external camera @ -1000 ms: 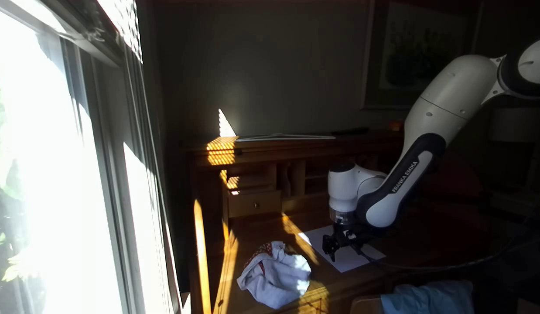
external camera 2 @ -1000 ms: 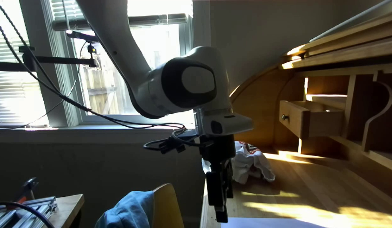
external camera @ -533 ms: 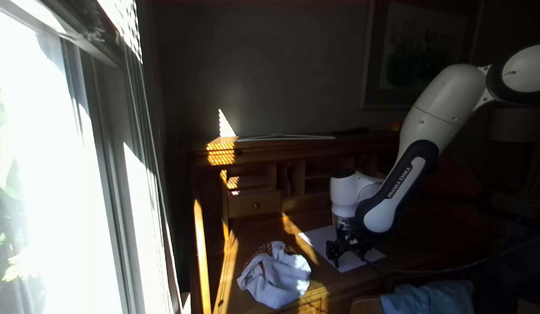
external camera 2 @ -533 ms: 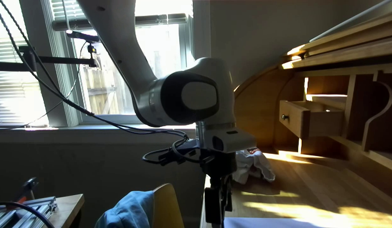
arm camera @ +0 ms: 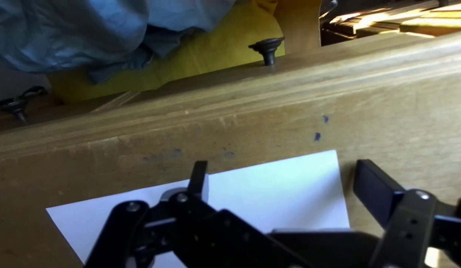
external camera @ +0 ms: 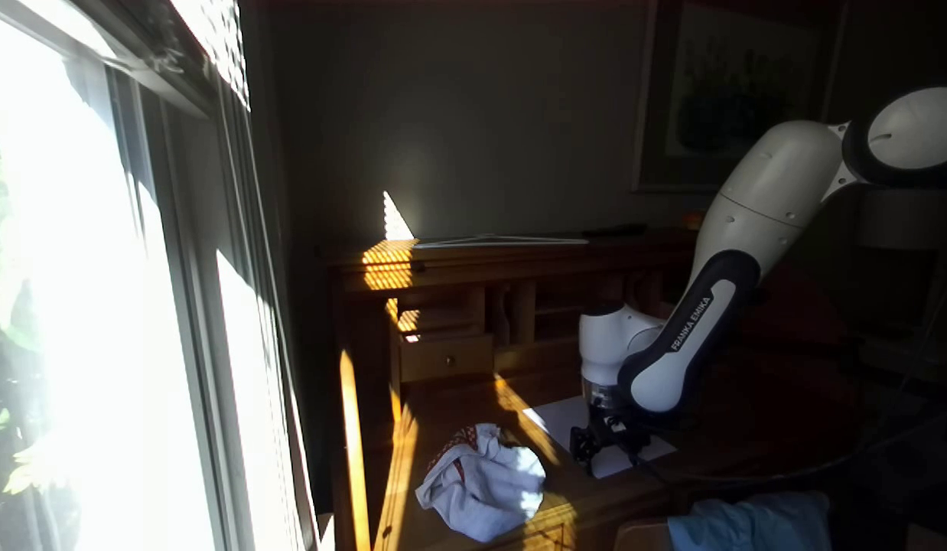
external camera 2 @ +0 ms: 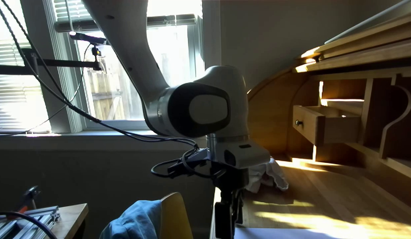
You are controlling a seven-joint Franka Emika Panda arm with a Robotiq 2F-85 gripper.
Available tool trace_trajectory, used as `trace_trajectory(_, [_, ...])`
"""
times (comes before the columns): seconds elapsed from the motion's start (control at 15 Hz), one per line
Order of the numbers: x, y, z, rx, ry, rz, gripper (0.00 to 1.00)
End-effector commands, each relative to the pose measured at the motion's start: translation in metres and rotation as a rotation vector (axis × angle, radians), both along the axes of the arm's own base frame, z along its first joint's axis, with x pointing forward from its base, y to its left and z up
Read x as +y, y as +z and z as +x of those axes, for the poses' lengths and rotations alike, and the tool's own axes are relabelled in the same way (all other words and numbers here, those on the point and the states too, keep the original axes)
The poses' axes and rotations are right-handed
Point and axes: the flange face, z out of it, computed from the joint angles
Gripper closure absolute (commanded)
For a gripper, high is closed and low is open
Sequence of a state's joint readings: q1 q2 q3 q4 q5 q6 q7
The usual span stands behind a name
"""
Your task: Pick up the paper on the desk and place it on top of the cabinet
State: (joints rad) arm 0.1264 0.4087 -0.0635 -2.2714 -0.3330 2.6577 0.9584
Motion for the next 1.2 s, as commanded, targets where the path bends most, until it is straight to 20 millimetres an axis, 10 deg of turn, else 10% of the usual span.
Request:
trace_trajectory(0.0, [-0.0005,-0.0042,0.0072,-0.026,0.020,0.029,0.00])
trace_trajectory(0.93, [-0.0059,-0.0105,0.0085,-0.031,0.061,0.030,0.00])
trace_trajectory(1.0, [-0.0061,-0.0107,0.0085,-0.030,0.061,0.031,0.25])
trace_trajectory(1.13, [-0.0057,-0.0103,0.0093,-0.034,0.062,0.034,0.33])
